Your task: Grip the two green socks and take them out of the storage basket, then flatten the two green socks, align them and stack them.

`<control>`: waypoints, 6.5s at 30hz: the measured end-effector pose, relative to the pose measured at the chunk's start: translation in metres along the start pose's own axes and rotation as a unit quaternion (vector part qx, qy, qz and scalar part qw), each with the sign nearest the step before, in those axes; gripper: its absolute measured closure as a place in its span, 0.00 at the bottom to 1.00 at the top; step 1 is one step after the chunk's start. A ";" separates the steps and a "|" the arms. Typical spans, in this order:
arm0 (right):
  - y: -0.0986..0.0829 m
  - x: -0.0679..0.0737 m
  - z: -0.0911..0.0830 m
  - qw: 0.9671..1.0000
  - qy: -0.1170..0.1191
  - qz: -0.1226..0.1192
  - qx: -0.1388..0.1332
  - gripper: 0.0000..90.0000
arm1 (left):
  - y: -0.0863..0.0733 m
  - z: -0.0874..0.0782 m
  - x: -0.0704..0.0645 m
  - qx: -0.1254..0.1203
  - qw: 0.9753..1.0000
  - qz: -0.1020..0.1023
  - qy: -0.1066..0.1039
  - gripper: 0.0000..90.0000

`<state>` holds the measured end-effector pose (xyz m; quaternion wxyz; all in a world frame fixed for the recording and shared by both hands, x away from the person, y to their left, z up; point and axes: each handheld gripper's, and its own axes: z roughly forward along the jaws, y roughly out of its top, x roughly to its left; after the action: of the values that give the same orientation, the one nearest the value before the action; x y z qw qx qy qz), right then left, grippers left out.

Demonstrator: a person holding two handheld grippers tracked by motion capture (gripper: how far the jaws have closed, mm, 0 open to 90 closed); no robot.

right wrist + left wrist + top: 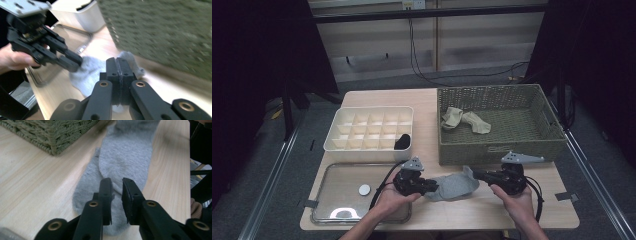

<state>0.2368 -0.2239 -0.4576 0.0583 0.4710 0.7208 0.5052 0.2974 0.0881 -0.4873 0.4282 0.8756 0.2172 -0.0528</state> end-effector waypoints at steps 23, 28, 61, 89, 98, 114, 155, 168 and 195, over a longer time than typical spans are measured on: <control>-0.023 -0.030 -0.012 0.996 -0.073 0.016 0.042 0.81 | 0.005 0.016 -0.005 0.010 1.000 -0.004 -0.006 0.84; -0.021 -0.034 0.003 0.994 -0.081 0.007 0.069 0.78 | 0.005 0.020 -0.005 0.010 1.000 -0.009 -0.002 0.82; -0.016 -0.024 -0.005 0.996 -0.071 0.008 0.050 1.00 | 0.011 -0.005 -0.011 -0.018 0.999 -0.027 -0.028 0.99; -0.022 -0.004 0.029 0.995 -0.043 -0.010 0.090 1.00 | -0.012 -0.024 0.014 0.007 0.998 -0.055 -0.001 0.94; -0.017 -0.001 0.018 0.998 -0.034 -0.005 0.053 0.92 | -0.002 -0.026 0.003 -0.015 1.000 -0.017 -0.004 0.84; -0.023 -0.003 0.042 0.994 -0.034 -0.013 0.102 0.97 | -0.008 0.007 0.001 0.034 0.999 0.001 -0.002 0.86; -0.025 -0.015 0.036 0.992 -0.053 -0.017 0.109 0.66 | -0.010 0.009 -0.008 0.031 0.999 0.021 -0.013 0.78; -0.028 -0.007 0.040 0.991 -0.067 -0.035 0.112 0.91 | 0.003 0.010 -0.014 0.019 1.000 0.018 -0.016 0.76; -0.011 0.006 0.027 0.999 0.002 0.006 0.052 0.95 | 0.016 0.045 -0.014 0.032 0.999 0.034 -0.021 0.80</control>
<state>0.2422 -0.2020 -0.4770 0.0291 0.4770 0.7431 0.4684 0.2954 0.0402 -0.4997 0.4061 0.8943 0.1767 -0.0634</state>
